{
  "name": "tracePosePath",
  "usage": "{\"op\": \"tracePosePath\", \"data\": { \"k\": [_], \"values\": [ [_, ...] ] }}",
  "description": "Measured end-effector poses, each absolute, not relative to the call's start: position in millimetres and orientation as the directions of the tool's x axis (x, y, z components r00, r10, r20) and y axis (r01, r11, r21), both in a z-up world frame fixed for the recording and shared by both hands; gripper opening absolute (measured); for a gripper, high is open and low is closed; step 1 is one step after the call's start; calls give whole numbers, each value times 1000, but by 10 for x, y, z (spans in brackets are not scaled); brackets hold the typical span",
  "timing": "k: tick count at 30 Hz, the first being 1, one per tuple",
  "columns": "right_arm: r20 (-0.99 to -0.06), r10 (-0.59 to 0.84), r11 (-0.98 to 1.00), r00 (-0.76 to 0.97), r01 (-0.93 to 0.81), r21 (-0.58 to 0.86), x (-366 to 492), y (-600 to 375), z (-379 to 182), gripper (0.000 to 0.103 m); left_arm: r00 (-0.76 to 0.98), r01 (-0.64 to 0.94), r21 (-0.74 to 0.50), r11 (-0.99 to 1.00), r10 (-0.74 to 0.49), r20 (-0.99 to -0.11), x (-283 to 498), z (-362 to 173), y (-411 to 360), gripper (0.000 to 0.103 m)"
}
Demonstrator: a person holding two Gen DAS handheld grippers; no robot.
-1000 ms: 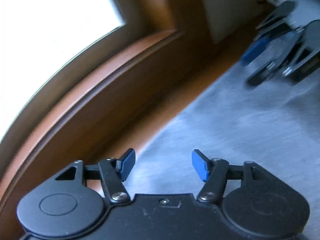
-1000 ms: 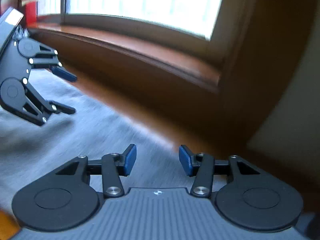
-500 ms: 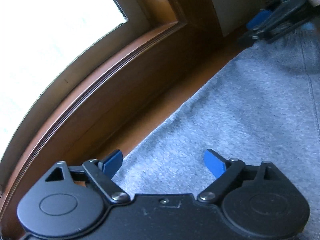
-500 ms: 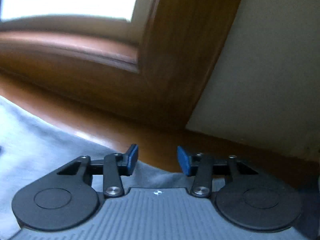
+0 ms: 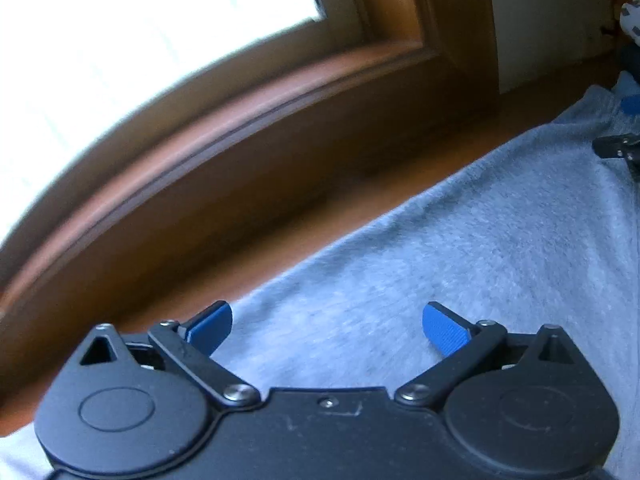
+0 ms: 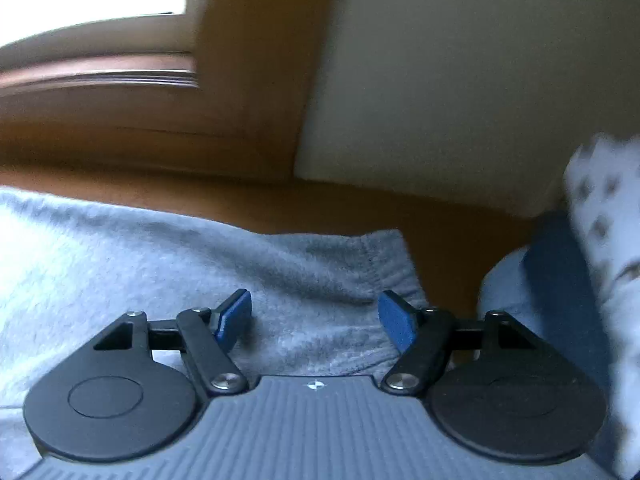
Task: Fold clothes
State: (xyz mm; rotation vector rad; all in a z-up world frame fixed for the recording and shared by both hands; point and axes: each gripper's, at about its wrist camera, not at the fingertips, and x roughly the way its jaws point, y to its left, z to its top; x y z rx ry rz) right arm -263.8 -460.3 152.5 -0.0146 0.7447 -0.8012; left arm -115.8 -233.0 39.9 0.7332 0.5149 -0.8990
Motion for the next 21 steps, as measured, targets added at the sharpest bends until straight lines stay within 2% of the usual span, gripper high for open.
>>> {"op": "tracePosePath", "data": {
  "k": [3, 8, 13, 20, 21],
  "values": [
    [-539, -651, 745, 534, 586, -319, -2427, -3989, 1434, 85, 590, 801, 404, 442, -467, -659, -1146, 477, -2012, 102],
    [-554, -435, 895, 710, 406, -182, -1957, -3282, 1455, 85, 688, 699, 454, 552, -344, -639, -805, 516, -1309, 102],
    [-597, -238, 964, 766, 264, -46, -1017, -2723, 1238, 85, 695, 612, 422, 669, -200, -691, -87, 380, -658, 102],
    [-641, -200, 965, 741, 262, 3, -20, -2202, 793, 84, 668, 578, 343, 740, -189, -719, 645, 267, 197, 103],
    [-647, -195, 965, 737, 263, 9, 120, -2129, 729, 93, 657, 583, 319, 747, -203, -726, 731, 285, 343, 103]
  ]
}}
